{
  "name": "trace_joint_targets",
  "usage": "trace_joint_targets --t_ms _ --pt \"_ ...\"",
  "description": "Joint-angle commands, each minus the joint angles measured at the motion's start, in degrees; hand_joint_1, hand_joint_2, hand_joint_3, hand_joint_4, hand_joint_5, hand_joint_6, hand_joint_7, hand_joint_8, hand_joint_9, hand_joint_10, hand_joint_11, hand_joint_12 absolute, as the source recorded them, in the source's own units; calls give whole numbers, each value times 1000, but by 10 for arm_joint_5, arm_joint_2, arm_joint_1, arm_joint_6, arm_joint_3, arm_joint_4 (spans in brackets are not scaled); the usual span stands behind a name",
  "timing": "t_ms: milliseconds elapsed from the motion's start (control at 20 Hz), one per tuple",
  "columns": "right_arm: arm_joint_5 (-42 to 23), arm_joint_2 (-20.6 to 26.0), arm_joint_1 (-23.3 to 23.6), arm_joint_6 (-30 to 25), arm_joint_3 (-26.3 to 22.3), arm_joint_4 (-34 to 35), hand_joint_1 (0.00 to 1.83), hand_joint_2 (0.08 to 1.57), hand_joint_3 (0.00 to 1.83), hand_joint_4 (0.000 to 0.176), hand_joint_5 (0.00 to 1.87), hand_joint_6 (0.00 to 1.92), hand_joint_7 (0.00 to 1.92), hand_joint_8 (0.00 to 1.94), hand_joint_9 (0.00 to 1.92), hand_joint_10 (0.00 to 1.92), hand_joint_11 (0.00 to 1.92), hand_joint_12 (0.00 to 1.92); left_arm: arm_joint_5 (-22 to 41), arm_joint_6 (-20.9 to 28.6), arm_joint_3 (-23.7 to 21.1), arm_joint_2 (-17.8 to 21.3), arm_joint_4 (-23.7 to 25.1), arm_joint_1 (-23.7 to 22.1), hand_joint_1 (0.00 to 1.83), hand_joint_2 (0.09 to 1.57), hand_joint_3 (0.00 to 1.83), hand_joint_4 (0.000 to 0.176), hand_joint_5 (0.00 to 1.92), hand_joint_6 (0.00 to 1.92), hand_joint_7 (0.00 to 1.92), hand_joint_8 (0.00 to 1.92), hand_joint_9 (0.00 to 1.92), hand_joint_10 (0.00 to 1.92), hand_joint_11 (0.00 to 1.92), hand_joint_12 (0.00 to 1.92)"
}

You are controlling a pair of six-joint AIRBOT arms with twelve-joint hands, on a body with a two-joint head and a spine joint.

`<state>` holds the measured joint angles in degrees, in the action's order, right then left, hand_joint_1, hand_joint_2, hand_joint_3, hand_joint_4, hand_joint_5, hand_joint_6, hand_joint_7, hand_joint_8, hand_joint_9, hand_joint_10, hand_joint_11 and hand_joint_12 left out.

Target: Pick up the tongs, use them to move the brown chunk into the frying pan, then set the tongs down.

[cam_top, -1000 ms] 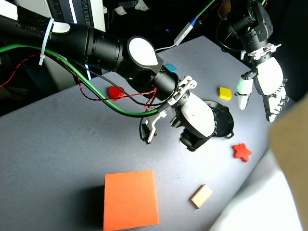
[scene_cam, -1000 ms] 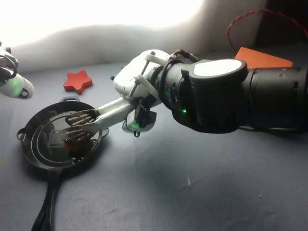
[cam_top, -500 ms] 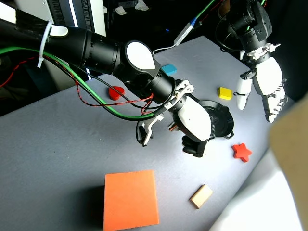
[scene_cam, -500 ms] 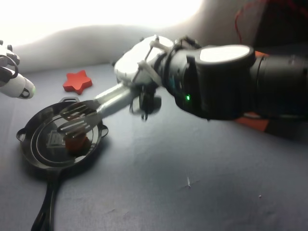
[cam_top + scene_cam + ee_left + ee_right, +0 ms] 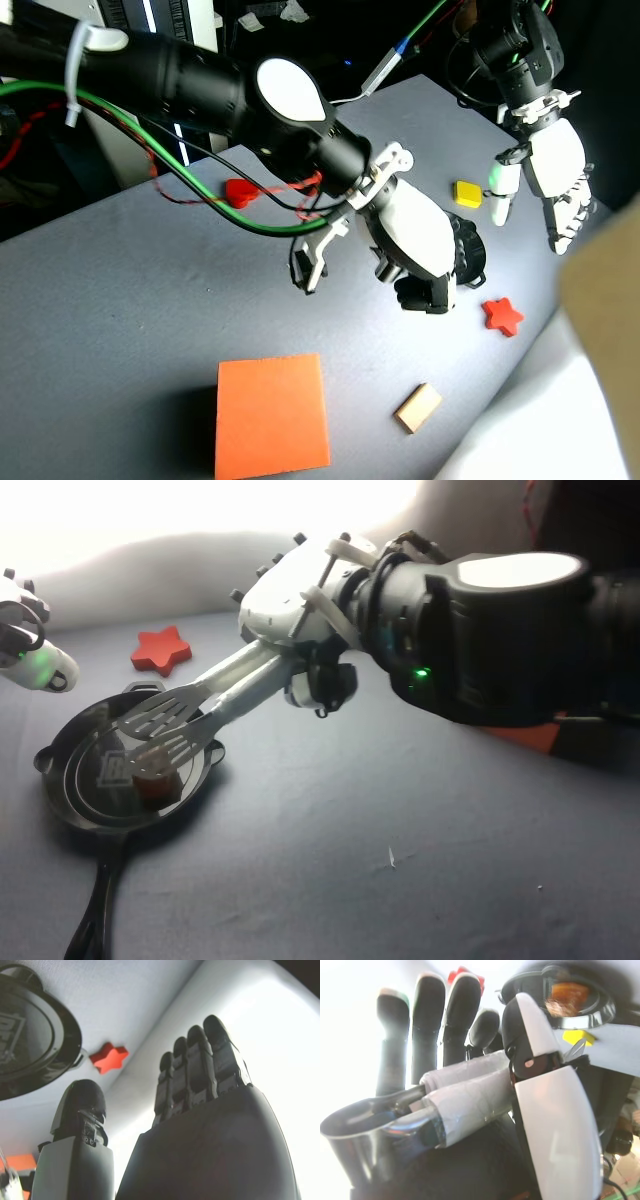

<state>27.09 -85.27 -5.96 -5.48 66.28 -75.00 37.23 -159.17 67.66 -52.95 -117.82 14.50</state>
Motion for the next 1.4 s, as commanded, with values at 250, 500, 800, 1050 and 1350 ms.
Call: trace_joint_targets --t_ms 250,500,800,1050,1350 --pt "-37 71 -7 -1 -73 -110 977 1370 0 0 573 1621 914 1074 800 1314 666 1750 4 -4 -38 22 31 -11 377 1336 4 17 107 1 154 1 160 5 0 424" --pt "-37 116 -40 -65 -108 -197 965 1380 5 0 557 1644 900 1121 803 1354 676 1746 17 -11 -93 39 31 -28 393 1331 2 20 103 1 155 2 157 3 0 421" --pt "-78 134 -75 -145 -108 -233 980 1368 0 0 573 1618 933 1118 840 1334 719 1743 31 -12 -139 49 24 -38 304 1346 4 8 127 5 165 1 150 3 0 433" --pt "-51 131 -133 -292 -106 -399 989 1356 1 0 589 1594 938 1066 839 1316 692 1751 41 -12 -168 55 7 -38 327 1348 4 6 117 1 152 0 153 5 0 420" --pt "-9 124 -176 -355 -104 -483 996 1354 0 0 591 1583 892 1004 796 1254 654 1653 39 -12 -177 56 4 -38 335 1344 2 10 112 2 165 1 189 8 0 519"
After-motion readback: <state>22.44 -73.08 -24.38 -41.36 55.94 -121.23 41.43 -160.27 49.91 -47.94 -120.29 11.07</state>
